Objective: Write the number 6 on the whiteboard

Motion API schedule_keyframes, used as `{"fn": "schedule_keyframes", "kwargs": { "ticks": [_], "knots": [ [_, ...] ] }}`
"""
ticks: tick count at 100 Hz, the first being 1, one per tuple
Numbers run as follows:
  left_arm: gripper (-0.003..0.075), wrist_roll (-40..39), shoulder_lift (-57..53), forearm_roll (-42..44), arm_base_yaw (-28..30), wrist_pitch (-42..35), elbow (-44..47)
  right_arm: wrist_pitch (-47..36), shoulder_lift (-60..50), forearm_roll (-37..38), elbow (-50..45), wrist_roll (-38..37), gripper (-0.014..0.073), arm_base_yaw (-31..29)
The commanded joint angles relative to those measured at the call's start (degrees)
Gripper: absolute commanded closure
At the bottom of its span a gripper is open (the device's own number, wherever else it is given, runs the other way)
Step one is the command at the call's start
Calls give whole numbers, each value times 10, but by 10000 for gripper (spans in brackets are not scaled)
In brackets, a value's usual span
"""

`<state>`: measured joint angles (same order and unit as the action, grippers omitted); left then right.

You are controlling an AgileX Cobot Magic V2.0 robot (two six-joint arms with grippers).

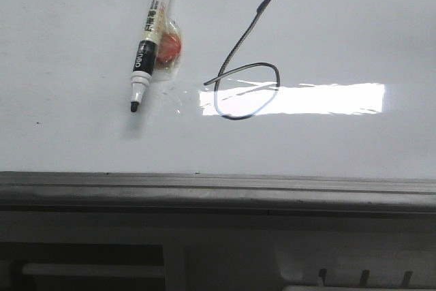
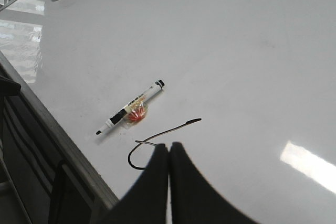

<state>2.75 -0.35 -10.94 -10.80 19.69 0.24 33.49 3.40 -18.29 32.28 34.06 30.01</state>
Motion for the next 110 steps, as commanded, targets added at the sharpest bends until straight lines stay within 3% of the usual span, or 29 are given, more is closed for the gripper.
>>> {"fn": "schedule_keyframes", "kwargs": {
  "ticks": [1,18,40,57,64,81,110],
  "knots": [
    [739,-6,-18,-2,3,-19,24,-47,8,-2,11,-1,657,-5],
    [739,-6,-18,-2,3,-19,24,-51,8,38,-11,-5,657,-21],
    [739,-6,-18,-2,3,-19,24,-101,8,128,-117,-227,657,-147],
    [739,-6,-18,-2,3,-19,24,-215,5,132,-236,-243,658,-254],
    [739,-6,-18,-2,3,-19,24,-253,-6,149,-278,-270,657,-270],
    [739,-6,-18,-2,3,-19,24,-299,-50,263,-349,-427,658,-273],
    [739,-6,-18,-2,3,-19,24,-166,-51,281,-346,-439,657,-273]
  ]
}}
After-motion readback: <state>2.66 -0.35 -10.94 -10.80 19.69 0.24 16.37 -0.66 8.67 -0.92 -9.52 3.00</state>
